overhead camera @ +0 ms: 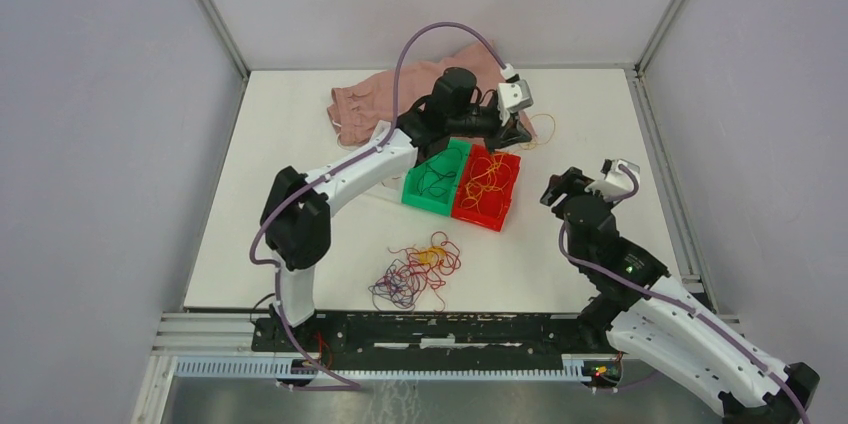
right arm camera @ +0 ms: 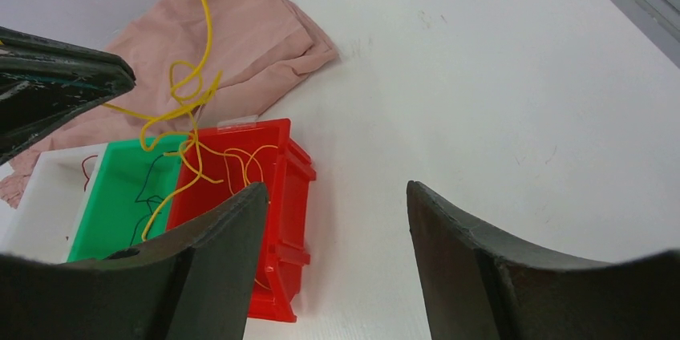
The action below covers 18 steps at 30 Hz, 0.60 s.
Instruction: Untangle the cables
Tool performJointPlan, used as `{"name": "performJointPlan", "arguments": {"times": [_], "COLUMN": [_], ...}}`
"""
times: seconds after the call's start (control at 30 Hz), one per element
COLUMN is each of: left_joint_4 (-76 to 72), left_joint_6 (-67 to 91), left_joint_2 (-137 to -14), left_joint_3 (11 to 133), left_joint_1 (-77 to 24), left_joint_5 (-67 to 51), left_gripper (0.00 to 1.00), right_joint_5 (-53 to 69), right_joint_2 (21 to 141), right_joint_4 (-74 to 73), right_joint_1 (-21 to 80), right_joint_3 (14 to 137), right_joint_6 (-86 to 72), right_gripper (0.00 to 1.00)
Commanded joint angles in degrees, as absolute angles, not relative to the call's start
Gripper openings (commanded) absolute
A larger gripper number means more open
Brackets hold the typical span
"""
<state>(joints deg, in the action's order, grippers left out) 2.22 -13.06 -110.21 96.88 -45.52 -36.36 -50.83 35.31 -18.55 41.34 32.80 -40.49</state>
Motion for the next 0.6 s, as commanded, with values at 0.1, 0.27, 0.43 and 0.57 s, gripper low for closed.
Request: {"name": "performJointPlan", "arguments": {"times": [0.1,0.27,0.43,0.57], "left_joint_4": [-1.03,-1.58,3.86,4.57], "left_joint_6": [-9.17,-9.73,-13.34,-17.16], "left_joint_2": [-112.09,-111.64,-111.63,-111.21], "left_joint_3": [93.99,86.23,83.0,81.02], "left_joint_1": [-45.31,-43.64,-42.63,-42.74], "left_joint_5": [-36.74,-33.87,-31.58,-25.22], "left_gripper": [0.04,0.03,0.03,0.03], "right_joint_5": [-50.14,-49.81,-48.77,-47.55], "right_joint_2": [34.82,34.99,36.6,37.62], "right_joint_4": [-18.6,-18.29,-17.72,-17.19], "right_joint_1": [40.11,39.26,38.42,37.66], "right_joint_3": [35.68,36.2,36.7,37.17], "right_joint_6": [-39.09,-38.3,-38.73,-38.95], "right_gripper": [0.71,0.7,0.7,0.69]}}
